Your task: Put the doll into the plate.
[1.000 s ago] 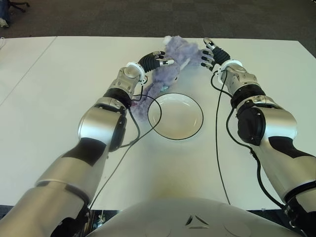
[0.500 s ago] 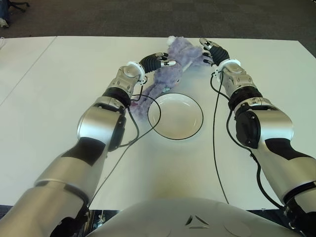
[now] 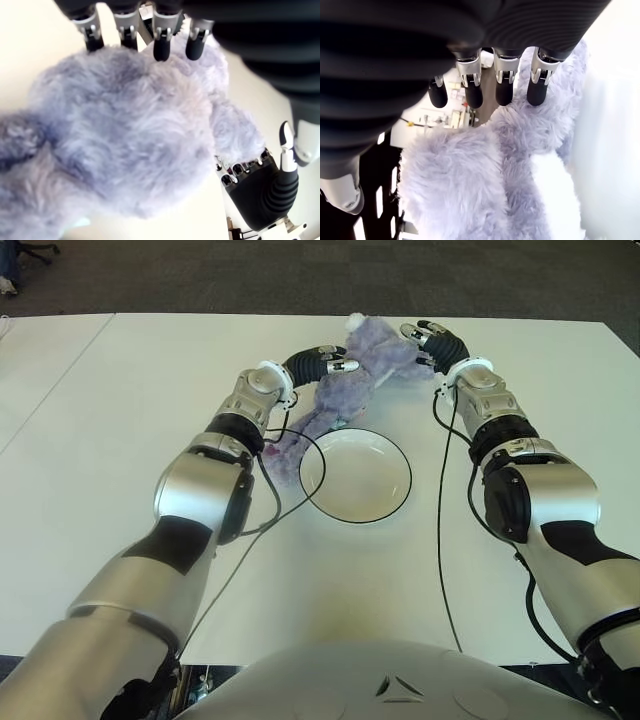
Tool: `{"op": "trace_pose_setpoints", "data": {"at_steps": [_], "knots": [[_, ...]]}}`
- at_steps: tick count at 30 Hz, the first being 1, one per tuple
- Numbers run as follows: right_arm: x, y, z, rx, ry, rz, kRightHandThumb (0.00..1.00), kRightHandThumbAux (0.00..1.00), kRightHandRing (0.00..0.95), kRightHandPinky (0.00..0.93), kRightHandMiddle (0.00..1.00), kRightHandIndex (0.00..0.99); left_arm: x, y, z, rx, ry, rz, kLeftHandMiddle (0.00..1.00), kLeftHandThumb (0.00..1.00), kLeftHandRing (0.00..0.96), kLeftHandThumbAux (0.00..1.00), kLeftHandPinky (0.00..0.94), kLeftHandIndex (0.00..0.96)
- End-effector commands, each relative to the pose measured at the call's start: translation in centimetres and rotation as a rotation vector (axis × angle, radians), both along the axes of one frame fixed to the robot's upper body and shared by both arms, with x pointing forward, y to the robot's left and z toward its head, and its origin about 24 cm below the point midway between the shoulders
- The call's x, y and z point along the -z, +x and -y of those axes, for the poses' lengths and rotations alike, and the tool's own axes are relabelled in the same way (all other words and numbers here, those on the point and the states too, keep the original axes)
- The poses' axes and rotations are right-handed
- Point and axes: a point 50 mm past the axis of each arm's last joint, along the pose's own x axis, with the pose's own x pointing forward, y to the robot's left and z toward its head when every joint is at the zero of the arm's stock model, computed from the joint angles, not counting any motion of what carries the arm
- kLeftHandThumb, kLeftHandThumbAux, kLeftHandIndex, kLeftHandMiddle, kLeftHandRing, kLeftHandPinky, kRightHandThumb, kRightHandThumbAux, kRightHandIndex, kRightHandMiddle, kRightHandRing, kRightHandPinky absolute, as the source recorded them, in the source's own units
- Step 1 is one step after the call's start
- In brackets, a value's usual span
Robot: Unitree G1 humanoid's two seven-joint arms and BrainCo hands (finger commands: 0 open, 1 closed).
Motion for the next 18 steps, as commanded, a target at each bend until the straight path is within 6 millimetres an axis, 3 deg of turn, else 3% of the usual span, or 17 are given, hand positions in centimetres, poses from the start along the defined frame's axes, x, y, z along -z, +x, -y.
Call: {"op": "trace_pose_setpoints", "data": {"at_steps": [1, 3, 11, 18], "knots": [[0.1, -0.1, 0.3, 0.002, 0.018, -0.005, 0.251, 0.54, 0.0, 0.05, 0.0, 0.0, -0.3, 0.1, 0.0, 0.01, 0.003, 0.002, 0.0, 0.0, 0.0, 0.439, 0.0, 0.0], [0.3, -0.1, 0.2, 0.003, 0.031, -0.021, 0.258, 0.534, 0.0, 0.048, 0.0, 0.0, -0.3, 0.1, -0.1, 0.01, 0.01, 0.004, 0.0, 0.0, 0.0, 0.429, 0.0, 0.0], [4.7, -1.4, -2.2, -0.008, 0.113, -0.166, 0.26, 0.505, 0.0, 0.05, 0.0, 0.0, 0.1, 0.0, -0.3, 0.008, 0.052, 0.001, 0.0, 0.0, 0.0, 0.425, 0.0, 0.0], [5.8, -1.8, -3.7, -0.014, 0.168, -0.216, 0.236, 0.497, 0.0, 0.039, 0.0, 0.0, 0.7, -0.1, -0.4, -0.014, 0.088, -0.006, 0.0, 0.0, 0.0, 0.451, 0.0, 0.0]]}}
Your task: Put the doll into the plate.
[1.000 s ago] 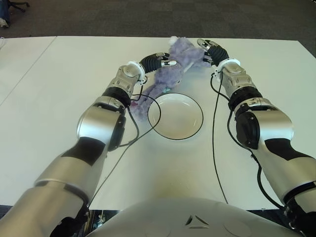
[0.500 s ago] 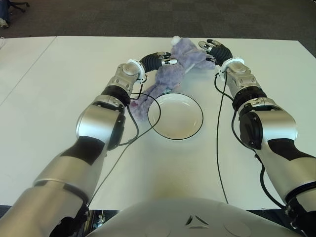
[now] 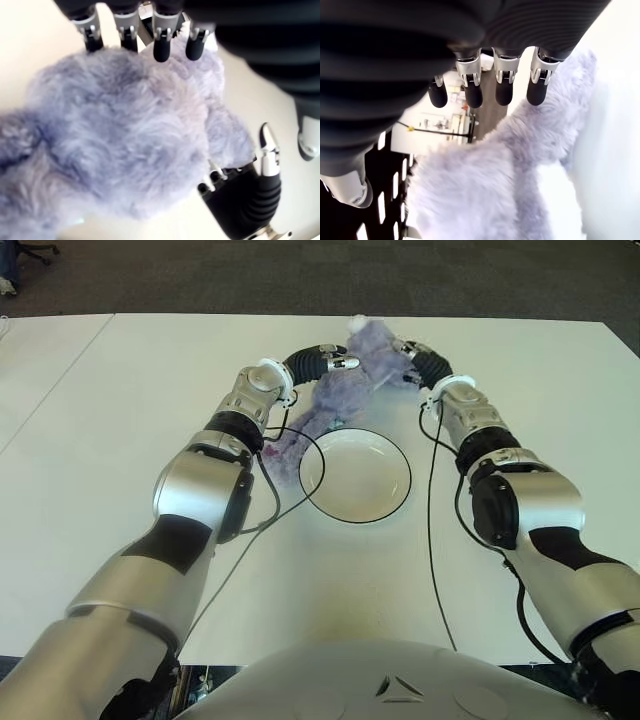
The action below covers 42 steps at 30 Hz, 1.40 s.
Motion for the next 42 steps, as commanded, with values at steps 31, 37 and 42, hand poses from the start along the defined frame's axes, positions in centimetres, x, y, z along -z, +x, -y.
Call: {"op": "trace_pose_setpoints", "data": {"at_steps": [31, 37, 42], "knots": [[3.3, -2.0, -1.1, -0.387, -0.866, 0.192, 0.144, 0.6, 0.0, 0.0, 0.0, 0.0, 3.3, -1.1, -1.1, 0.135, 0.655, 0.206, 0.0, 0.053, 0.0, 0.457, 0.0, 0.001], [3.2, -2.0, -0.9, -0.442, -0.941, 0.192, 0.149, 0.629, 0.0, 0.0, 0.0, 0.043, 3.7, -1.2, -1.4, 0.155, 0.772, 0.234, 0.0, 0.076, 0.0, 0.428, 0.0, 0.018], [2.6, -1.7, -0.6, -0.467, -0.976, 0.19, 0.163, 0.637, 0.0, 0.0, 0.0, 0.069, 3.9, -1.1, -1.5, 0.16, 0.823, 0.227, 0.0, 0.066, 0.0, 0.4, 0.0, 0.028]]}}
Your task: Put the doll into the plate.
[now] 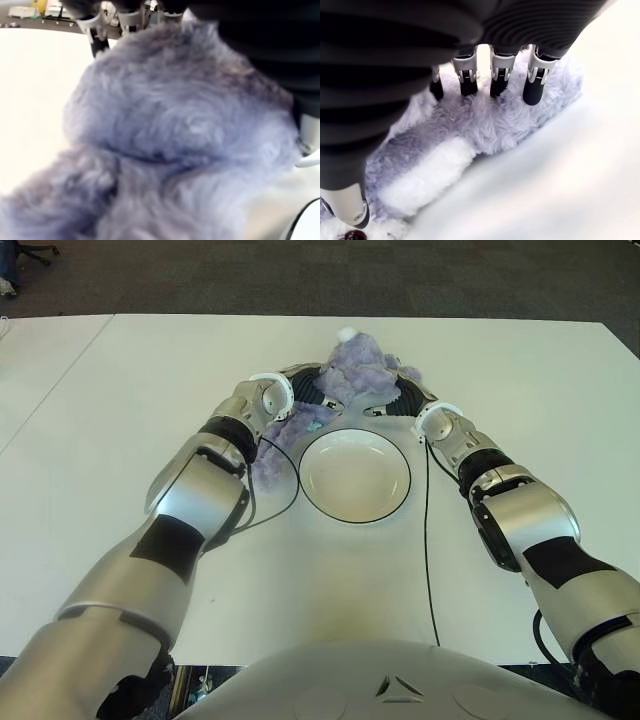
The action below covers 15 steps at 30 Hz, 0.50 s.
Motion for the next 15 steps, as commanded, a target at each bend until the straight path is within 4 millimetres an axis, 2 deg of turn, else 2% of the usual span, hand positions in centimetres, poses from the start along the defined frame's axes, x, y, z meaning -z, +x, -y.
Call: {"op": "trace_pose_setpoints", "data": {"at_steps": [1, 4, 6, 7, 8, 9, 10, 11, 12, 13, 15], "knots": [[0.9, -0.3, 0.5, -0.029, -0.072, -0.072, 0.165, 0.637, 0.0, 0.0, 0.0, 0.067, 2.0, -0.6, -1.2, -0.034, 0.113, -0.069, 0.0, 0.039, 0.0, 0.379, 0.0, 0.021], [0.5, -0.2, 0.6, -0.036, -0.089, -0.068, 0.166, 0.641, 0.0, 0.0, 0.0, 0.063, 2.1, -0.6, -1.3, -0.033, 0.141, -0.076, 0.0, 0.011, 0.0, 0.354, 0.0, 0.007], [0.1, 0.0, 0.7, -0.039, -0.096, -0.056, 0.157, 0.658, 0.013, 0.0, 0.047, 0.079, 2.1, -0.6, -1.4, -0.029, 0.167, -0.085, 0.0, 0.001, 0.0, 0.339, 0.0, 0.0], [0.0, 0.0, 0.7, -0.041, -0.099, -0.049, 0.192, 0.682, 0.257, 0.22, 0.261, 0.172, 2.1, -0.6, -1.4, -0.027, 0.181, -0.089, 0.0, 0.0, 0.0, 0.311, 0.0, 0.0], [-0.2, 0.1, 0.7, -0.042, -0.104, -0.038, 0.199, 0.685, 0.298, 0.259, 0.298, 0.188, 2.1, -0.6, -1.4, -0.025, 0.197, -0.095, 0.0, 0.0, 0.0, 0.307, 0.0, 0.0], [-0.3, 0.1, 0.7, -0.042, -0.107, -0.031, 0.238, 0.695, 0.484, 0.434, 0.47, 0.269, 2.1, -0.6, -1.4, -0.024, 0.206, -0.099, 0.0, 0.0, 0.0, 0.295, 0.0, 0.0], [-0.2, 0.1, 0.9, -0.034, -0.114, -0.015, 0.249, 0.697, 0.532, 0.479, 0.514, 0.289, 2.2, -0.6, -1.4, -0.02, 0.225, -0.104, 0.0, 0.0, 0.0, 0.292, 0.0, 0.0], [-0.2, 0.1, 0.9, -0.027, -0.119, -0.004, 0.578, 0.714, 0.579, 0.583, 0.571, 0.389, 2.2, -0.6, -1.5, -0.017, 0.238, -0.107, 0.0, 0.0, 0.0, 0.298, 0.0, 0.0], [-0.2, 0.1, 1.0, -0.012, -0.114, 0.017, 0.634, 0.717, 0.587, 0.601, 0.581, 0.406, 2.3, -0.6, -1.5, -0.009, 0.269, -0.105, 0.0, 0.0, 0.0, 0.298, 0.0, 0.0], [-0.3, 0.1, 1.1, -0.002, -0.11, 0.031, 0.677, 0.719, 0.647, 0.662, 0.642, 0.42, 2.3, -0.6, -1.5, -0.003, 0.29, -0.104, 0.0, 0.007, 0.0, 0.313, 0.0, 0.001], [-0.4, 0.2, 1.1, 0.021, -0.096, 0.057, 0.692, 0.718, 0.684, 0.696, 0.68, 0.428, 2.5, -0.7, -1.6, 0.011, 0.359, -0.088, 0.0, 0.028, 0.0, 0.316, 0.0, 0.003]]}}
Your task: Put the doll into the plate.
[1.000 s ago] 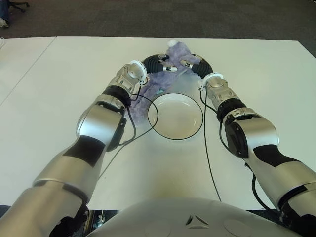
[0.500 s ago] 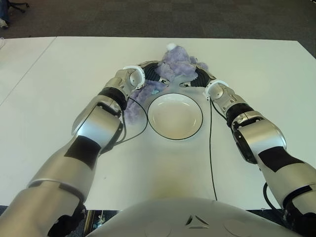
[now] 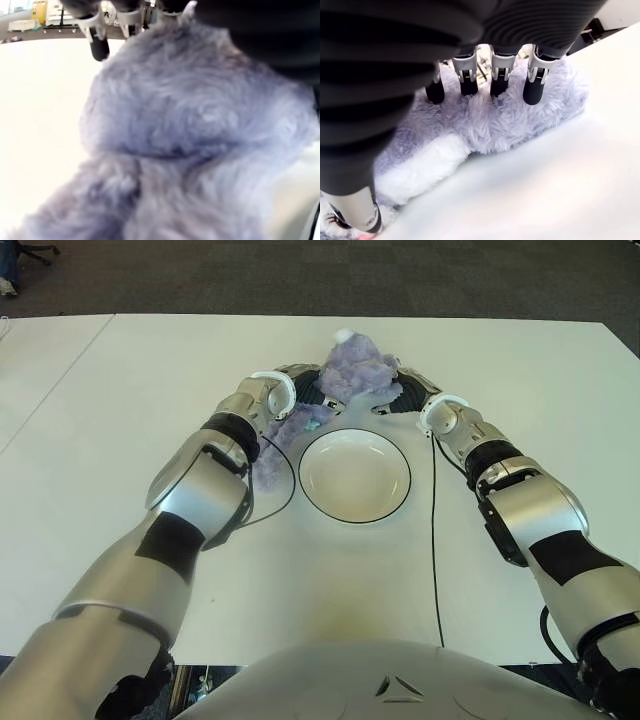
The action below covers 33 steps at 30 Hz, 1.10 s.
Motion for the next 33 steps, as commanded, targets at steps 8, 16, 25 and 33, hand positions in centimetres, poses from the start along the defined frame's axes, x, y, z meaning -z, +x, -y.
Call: {"op": "trace_pose_setpoints", "data": {"at_steps": [8, 16, 25, 33], "knots": [[0.2, 0.0, 0.7, 0.101, 0.024, 0.066, 0.698, 0.715, 0.776, 0.775, 0.769, 0.437, 4.7, -1.7, -1.8, 0.083, 0.645, 0.135, 0.0, 0.601, 0.079, 0.467, 0.267, 0.048], [-0.3, 0.1, 1.3, 0.127, 0.058, 0.104, 0.702, 0.714, 0.806, 0.811, 0.801, 0.439, 3.9, -1.3, -2.3, 0.135, 0.882, 0.349, 0.081, 0.998, 0.225, 0.713, 0.42, 0.089], [-0.5, 0.0, 1.9, 0.128, 0.075, 0.105, 0.702, 0.713, 0.81, 0.814, 0.806, 0.44, 3.7, -1.4, -2.7, 0.122, 0.868, 0.434, 0.376, 1.0, 0.418, 0.675, 0.511, 0.221], [-0.9, 0.1, 2.6, 0.129, 0.095, 0.107, 0.7, 0.712, 0.797, 0.801, 0.794, 0.439, 4.0, -1.6, -3.2, 0.098, 0.818, 0.45, 0.401, 1.0, 0.44, 0.668, 0.489, 0.625]]}}
